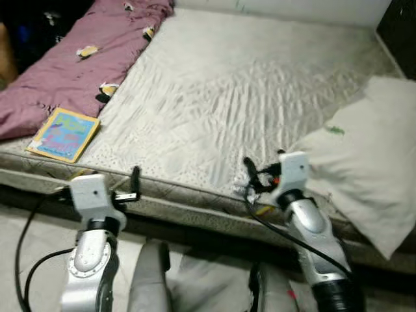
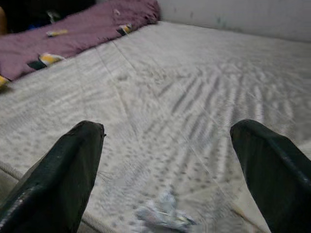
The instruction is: Clean up the room
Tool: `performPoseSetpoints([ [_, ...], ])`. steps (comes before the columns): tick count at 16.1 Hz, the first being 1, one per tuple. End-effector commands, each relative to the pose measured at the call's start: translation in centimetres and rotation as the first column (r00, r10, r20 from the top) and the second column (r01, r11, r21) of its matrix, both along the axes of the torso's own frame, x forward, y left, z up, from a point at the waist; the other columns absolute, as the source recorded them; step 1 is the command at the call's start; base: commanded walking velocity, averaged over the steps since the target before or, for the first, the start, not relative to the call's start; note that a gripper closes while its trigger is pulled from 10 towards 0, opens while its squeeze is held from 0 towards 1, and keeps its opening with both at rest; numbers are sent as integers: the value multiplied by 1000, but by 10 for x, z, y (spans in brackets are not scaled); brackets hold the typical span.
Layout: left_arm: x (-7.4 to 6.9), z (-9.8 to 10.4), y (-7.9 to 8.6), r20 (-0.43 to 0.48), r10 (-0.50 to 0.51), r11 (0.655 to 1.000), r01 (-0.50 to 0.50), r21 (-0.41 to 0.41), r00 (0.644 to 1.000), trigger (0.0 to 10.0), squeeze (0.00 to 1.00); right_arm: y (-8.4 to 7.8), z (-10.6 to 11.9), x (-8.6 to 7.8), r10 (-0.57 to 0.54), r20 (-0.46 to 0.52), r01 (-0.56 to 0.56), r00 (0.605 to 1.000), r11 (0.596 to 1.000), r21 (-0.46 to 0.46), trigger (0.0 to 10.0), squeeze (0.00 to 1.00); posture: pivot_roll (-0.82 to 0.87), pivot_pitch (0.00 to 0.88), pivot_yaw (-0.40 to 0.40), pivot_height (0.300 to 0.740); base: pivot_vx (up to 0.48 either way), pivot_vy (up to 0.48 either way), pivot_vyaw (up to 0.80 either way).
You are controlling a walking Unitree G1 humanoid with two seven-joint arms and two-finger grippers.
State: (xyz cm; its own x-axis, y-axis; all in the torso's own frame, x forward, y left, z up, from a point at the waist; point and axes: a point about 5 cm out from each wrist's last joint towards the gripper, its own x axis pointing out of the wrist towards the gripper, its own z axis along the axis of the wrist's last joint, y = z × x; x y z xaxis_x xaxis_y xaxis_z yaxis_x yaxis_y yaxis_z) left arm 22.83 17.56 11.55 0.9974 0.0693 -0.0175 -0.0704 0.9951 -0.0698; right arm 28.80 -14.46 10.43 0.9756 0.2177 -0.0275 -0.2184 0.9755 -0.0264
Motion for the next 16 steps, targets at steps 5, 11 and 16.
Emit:
performPoseSetpoints([
  [5, -1, 1, 3, -7, 11, 1000, -10, 6, 1000, 10000, 0, 22, -4, 7, 113, -31, -113, 993, 994, 2, 10000, 0, 95, 101, -33, 591, 295, 0, 0],
  [11, -17, 0, 5, -51, 37, 999, -36, 22, 998, 10000, 0, 37, -18, 16, 161, -78, -162, 984, 987, -8, 10000, 0, 154, 162, -41, 591, 0, 0, 0],
  [16, -40, 7, 10, -83, 83, 996, -80, 34, 993, 10000, 0, 61, -31, 17, 251, -110, -254, 962, 967, -12, 10000, 0, 200, 220, -47, 537, 0, 0, 0],
])
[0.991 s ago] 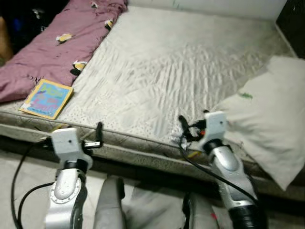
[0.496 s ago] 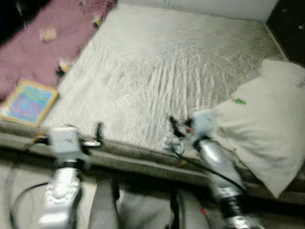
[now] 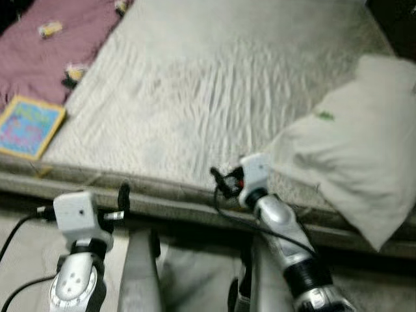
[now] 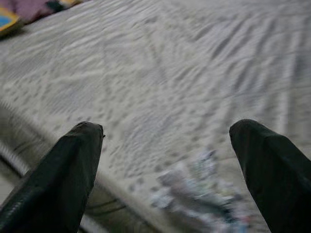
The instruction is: Clean up the room
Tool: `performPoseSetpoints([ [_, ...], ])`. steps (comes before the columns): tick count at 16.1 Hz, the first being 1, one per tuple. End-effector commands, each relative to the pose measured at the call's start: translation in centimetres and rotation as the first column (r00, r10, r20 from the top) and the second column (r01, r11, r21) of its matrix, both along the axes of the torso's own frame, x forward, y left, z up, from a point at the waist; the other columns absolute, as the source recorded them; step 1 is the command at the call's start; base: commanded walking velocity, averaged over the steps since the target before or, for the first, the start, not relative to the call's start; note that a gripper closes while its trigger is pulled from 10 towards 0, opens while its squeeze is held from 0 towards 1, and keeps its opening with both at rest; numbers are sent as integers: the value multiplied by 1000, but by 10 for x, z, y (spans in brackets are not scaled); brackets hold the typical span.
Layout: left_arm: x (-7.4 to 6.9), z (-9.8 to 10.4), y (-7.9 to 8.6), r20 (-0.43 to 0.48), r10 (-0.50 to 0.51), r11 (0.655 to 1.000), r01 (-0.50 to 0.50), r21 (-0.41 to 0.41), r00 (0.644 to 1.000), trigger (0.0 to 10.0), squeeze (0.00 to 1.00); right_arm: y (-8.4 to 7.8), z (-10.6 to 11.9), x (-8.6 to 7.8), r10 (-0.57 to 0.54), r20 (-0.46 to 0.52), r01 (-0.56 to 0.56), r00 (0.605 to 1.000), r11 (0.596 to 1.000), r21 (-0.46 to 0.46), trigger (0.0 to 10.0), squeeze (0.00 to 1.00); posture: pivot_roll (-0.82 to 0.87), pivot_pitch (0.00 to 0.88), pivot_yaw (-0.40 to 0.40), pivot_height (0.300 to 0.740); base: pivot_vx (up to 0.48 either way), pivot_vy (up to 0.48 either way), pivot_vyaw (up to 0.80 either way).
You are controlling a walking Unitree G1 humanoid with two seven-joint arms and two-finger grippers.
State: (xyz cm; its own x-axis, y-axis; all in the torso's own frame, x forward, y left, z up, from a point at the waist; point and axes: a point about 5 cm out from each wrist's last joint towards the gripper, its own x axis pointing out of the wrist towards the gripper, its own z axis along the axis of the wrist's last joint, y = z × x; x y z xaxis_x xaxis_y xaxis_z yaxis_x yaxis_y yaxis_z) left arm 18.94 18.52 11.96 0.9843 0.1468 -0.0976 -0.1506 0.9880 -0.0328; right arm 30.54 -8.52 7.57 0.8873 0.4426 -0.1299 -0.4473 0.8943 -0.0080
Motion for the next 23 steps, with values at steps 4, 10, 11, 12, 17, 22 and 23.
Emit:
performPoseSetpoints([
  [4, -4, 7, -1, 3, 4, 1000, -4, 15, 1000, 10000, 0, 9, -1, 5, 35, 19, -35, 999, 999, -16, 10000, 0, 216, 239, -49, 522, 0, 0, 0],
  [10, -19, 12, 1, -25, 28, 999, -27, 42, 999, 10000, 0, 22, 16, 24, -49, 103, 46, 994, 999, 27, 10000, 0, 261, 282, -67, 522, 0, 0, 0],
  [11, -23, 13, 0, -31, 31, 999, -29, 42, 999, 10000, 0, 27, 17, 29, -66, 99, 64, 993, 998, 30, 10000, 0, 273, 296, -68, 522, 0, 0, 0],
  [12, -24, 13, 0, -32, 31, 999, -30, 42, 999, 10000, 0, 28, 18, 30, -69, 103, 67, 992, 997, 26, 10000, 0, 273, 296, -68, 522, 0, 0, 0],
  [17, -25, 15, -6, -47, 22, 999, -20, 34, 999, 10000, 0, 30, 14, 45, -144, 81, 154, 986, 979, -133, 10000, 0, 277, 314, -72, 522, 0, 0, 0],
  [22, -21, 15, -7, -40, 34, 999, -33, 28, 999, 10000, 0, 26, 12, 52, -212, 69, 223, 975, 943, -246, 10000, 0, 275, 301, -90, 522, 0, 0, 0],
  [23, -19, 15, -7, -36, 36, 999, -35, 28, 999, 10000, 0, 23, 10, 51, -226, 69, 237, 972, 935, -265, 10000, 0, 274, 295, -93, 522, 0, 0, 0],
])
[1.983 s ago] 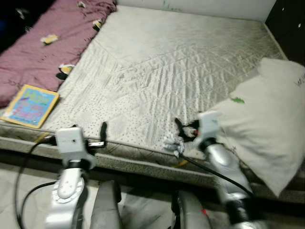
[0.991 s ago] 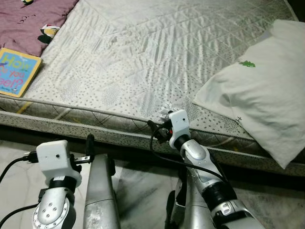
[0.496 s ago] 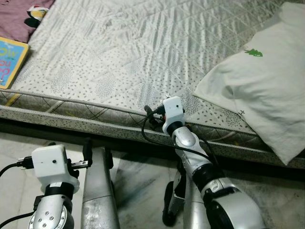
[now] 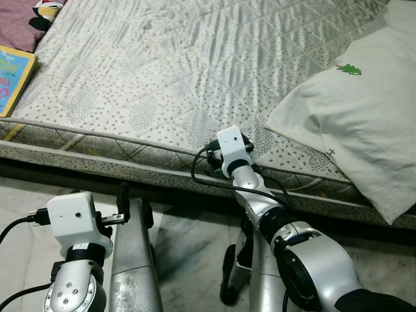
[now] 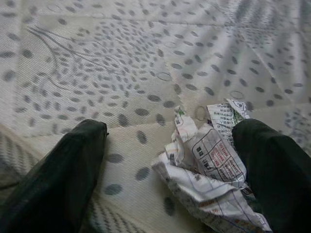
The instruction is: Clean up the room
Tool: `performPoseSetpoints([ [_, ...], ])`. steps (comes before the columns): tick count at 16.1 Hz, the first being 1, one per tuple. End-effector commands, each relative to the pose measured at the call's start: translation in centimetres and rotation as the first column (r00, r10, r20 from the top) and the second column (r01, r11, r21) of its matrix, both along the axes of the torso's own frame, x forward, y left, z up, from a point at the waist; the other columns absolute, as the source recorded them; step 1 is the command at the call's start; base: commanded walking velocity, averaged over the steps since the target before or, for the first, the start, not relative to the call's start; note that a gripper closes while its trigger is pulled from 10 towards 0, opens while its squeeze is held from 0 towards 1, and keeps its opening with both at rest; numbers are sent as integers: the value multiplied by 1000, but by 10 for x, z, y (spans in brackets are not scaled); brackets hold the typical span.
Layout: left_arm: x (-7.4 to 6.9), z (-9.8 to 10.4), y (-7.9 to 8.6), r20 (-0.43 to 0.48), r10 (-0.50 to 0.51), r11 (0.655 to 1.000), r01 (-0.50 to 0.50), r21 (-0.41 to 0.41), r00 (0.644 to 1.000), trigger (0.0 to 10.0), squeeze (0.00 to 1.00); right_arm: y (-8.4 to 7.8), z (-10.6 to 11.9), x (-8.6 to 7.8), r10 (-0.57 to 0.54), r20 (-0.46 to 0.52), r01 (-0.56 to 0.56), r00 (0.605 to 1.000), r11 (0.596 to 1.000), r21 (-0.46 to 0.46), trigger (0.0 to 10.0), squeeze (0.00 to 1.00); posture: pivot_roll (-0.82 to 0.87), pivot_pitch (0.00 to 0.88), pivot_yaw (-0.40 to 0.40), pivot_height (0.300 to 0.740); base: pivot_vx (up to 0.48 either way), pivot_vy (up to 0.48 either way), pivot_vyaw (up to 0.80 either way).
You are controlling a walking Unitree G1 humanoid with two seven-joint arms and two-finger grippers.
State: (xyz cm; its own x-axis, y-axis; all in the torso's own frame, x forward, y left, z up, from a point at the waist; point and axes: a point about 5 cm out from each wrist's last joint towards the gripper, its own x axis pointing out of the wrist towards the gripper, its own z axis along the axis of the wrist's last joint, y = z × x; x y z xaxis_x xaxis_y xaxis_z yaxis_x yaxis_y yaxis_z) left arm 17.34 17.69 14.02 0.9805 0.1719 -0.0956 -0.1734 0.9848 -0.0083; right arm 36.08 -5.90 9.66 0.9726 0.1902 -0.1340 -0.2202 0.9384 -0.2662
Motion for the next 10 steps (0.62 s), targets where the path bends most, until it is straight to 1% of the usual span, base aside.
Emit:
performPoseSetpoints([
  [1, -1, -5, 1, -29, 14, 1000, -14, 3, 999, 10000, 0, -6, -13, -5, -28, -59, 26, 998, 999, -29, 10000, 0, 272, 289, -95, 522, 0, 0, 0],
  [2, 1, -5, 1, -26, 14, 1000, -14, 4, 1000, 10000, 0, -9, -18, -6, -45, -83, 43, 996, 999, -31, 4824, 0, 271, 282, -95, 522, 0, 0, 0],
  [3, 3, -6, 2, -22, 16, 1000, -16, 5, 1000, 10000, 0, -14, -22, -7, -66, -104, 61, 992, 997, -46, 706, 0, 270, 274, -97, 522, 0, 0, 0],
  [4, 4, -6, 2, -17, 17, 1000, -17, 6, 1000, 10000, 0, -18, -25, -7, -85, -122, 79, 989, 995, -52, 0, 0, 269, 266, -99, 522, 0, 0, 0],
  [7, 11, -6, 3, -3, 17, 1000, -17, 12, 1000, 10000, 0, -29, -26, -5, -144, -128, 134, 981, 987, -84, 0, 0, 266, 238, -99, 522, 0, 0, 0],
  [8, 14, -6, 4, 2, 19, 1000, -19, 13, 1000, 10000, 0, -35, -25, -4, -182, -137, 172, 974, 982, -78, 0, 0, 265, 231, -101, 522, 0, 0, 0],
  [10, 17, -6, 4, 9, 18, 1000, -18, 15, 1000, 10000, 0, -39, -24, -2, -210, -140, 202, 968, 977, -68, 0, 0, 266, 221, -103, 522, 0, 0, 0],
])
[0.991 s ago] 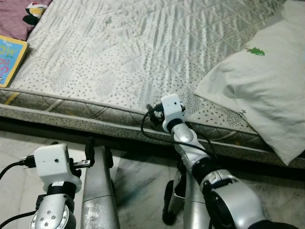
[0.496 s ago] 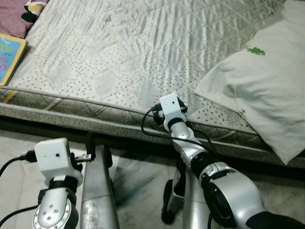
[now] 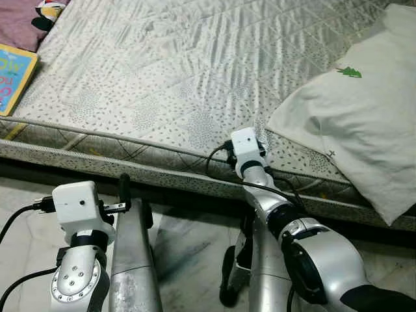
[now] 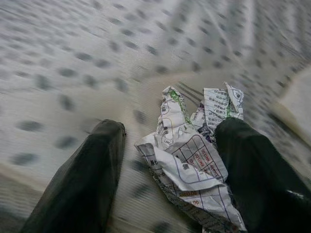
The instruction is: Clean up the room
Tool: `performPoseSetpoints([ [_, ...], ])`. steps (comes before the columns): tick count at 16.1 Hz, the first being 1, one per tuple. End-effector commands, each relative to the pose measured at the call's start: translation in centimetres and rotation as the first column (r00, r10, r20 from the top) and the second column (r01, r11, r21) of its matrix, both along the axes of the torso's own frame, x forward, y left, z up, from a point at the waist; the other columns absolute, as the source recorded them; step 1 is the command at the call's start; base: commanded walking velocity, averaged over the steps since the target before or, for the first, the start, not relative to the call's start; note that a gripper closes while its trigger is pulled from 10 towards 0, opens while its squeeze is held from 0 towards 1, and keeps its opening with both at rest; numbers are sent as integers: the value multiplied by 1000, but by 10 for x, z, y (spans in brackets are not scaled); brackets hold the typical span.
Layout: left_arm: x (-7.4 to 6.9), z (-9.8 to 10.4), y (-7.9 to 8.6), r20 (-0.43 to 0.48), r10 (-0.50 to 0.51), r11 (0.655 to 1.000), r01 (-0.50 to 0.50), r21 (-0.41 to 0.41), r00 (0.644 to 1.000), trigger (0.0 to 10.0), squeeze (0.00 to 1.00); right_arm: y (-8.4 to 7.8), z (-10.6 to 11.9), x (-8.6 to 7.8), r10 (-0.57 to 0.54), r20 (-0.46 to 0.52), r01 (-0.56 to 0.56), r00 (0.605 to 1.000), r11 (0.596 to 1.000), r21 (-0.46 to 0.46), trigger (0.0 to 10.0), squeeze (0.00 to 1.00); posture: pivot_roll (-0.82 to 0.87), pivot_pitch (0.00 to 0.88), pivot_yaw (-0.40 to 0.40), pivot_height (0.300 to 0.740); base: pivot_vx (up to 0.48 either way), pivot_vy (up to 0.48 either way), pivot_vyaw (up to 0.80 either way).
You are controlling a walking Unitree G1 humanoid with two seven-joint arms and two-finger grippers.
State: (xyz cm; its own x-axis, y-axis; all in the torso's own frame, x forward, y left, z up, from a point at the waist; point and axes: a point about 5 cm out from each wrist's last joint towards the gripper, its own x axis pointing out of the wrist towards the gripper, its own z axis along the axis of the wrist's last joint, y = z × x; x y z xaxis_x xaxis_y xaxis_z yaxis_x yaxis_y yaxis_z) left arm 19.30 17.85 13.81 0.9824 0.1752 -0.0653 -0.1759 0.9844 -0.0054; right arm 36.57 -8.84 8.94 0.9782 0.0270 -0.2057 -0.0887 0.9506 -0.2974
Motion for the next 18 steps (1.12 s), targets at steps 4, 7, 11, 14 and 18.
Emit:
performPoseSetpoints([
  [4, 3, -4, 3, -2, 16, 1000, -16, 12, 1000, 10000, 0, -15, -13, -4, -76, -85, 79, 993, 996, 36, 0, 0, 267, 196, -106, 522, 0, 0, 0],
  [7, 8, -4, 4, 9, 15, 1000, -15, 14, 1000, 10000, 0, -16, -11, -2, -75, -86, 81, 993, 994, 72, 0, 0, 262, 182, -107, 522, 0, 0, 0],
  [11, 17, -5, 3, 27, 9, 1000, -9, 14, 1000, 10000, 0, -23, -10, -1, -82, -98, 94, 992, 987, 130, 0, 0, 250, 157, -106, 522, 0, 0, 0],
  [14, 21, -5, 3, 38, 5, 1000, -5, 15, 999, 10000, 0, -24, -7, 1, -84, -93, 99, 992, 980, 172, 0, 0, 247, 141, -105, 522, 0, 0, 0],
  [18, 29, -6, 4, 57, 2, 1000, -3, 17, 998, 10000, 0, -11, 8, 7, -17, -44, 31, 999, 943, 330, 0, 0, 228, 98, -101, 522, 0, 0, 0],
])
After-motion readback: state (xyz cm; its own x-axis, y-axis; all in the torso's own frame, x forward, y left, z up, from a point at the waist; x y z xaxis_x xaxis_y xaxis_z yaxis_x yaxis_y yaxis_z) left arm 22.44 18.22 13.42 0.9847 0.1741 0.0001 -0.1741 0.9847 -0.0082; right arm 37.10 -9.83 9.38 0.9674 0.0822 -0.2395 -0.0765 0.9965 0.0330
